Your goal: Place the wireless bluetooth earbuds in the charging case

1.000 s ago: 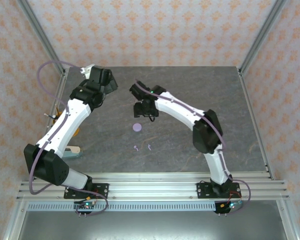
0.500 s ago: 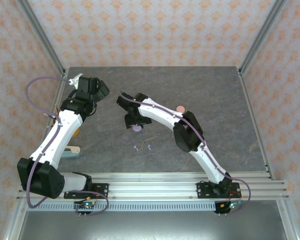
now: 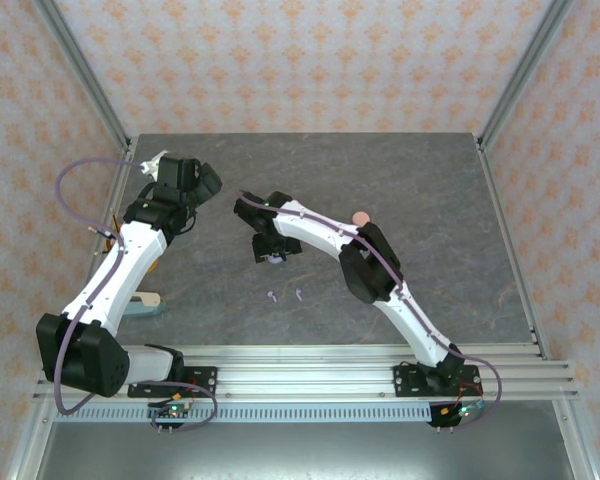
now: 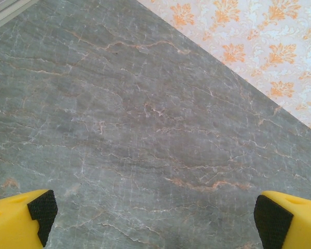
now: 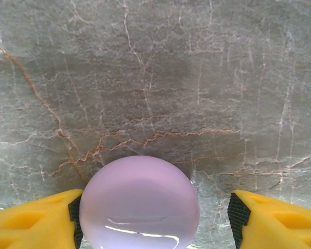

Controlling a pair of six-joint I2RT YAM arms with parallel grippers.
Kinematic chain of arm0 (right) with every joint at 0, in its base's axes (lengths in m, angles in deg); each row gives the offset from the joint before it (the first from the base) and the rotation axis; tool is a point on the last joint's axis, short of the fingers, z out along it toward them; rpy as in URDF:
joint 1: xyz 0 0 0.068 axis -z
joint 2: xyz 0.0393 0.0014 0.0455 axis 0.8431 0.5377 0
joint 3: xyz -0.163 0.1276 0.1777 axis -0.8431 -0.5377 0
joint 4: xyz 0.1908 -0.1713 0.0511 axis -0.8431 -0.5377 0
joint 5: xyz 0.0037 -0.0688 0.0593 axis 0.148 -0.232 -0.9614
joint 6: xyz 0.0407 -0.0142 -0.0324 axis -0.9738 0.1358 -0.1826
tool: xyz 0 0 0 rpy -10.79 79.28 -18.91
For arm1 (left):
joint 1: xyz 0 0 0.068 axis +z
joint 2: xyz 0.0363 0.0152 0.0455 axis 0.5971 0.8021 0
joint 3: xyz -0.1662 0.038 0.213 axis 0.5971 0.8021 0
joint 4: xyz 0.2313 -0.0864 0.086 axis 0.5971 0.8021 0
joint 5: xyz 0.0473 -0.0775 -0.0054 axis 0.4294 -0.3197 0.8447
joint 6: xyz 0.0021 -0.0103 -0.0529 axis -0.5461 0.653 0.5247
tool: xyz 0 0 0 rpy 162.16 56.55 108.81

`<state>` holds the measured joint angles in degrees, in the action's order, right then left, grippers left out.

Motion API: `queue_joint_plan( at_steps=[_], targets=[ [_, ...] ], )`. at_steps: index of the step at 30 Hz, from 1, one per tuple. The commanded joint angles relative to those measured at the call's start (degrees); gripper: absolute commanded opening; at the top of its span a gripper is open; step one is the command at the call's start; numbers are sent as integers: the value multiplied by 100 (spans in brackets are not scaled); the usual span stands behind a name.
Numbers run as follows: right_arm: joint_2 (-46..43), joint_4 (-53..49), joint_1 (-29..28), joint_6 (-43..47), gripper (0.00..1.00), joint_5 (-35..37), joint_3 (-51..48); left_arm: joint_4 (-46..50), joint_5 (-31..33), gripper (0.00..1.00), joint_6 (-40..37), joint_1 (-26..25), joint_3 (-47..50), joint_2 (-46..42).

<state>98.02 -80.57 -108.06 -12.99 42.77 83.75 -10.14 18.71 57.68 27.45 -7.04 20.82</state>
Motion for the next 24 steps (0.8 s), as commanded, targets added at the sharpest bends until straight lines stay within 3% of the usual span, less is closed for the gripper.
queue_joint_plan(
  at_steps=[1, 15, 24],
  targets=[
    [135, -14, -15, -92, 71, 20, 127, -135, -19, 100, 105, 69, 71, -16],
    [284, 117, -17, -191, 62, -37, 82, -184, -153, 100, 195, 69, 121, 85],
    [169, -5, -20, -198, 46, 178, 53, -239, -248, 100, 309, 69, 218, 185]
  ],
)
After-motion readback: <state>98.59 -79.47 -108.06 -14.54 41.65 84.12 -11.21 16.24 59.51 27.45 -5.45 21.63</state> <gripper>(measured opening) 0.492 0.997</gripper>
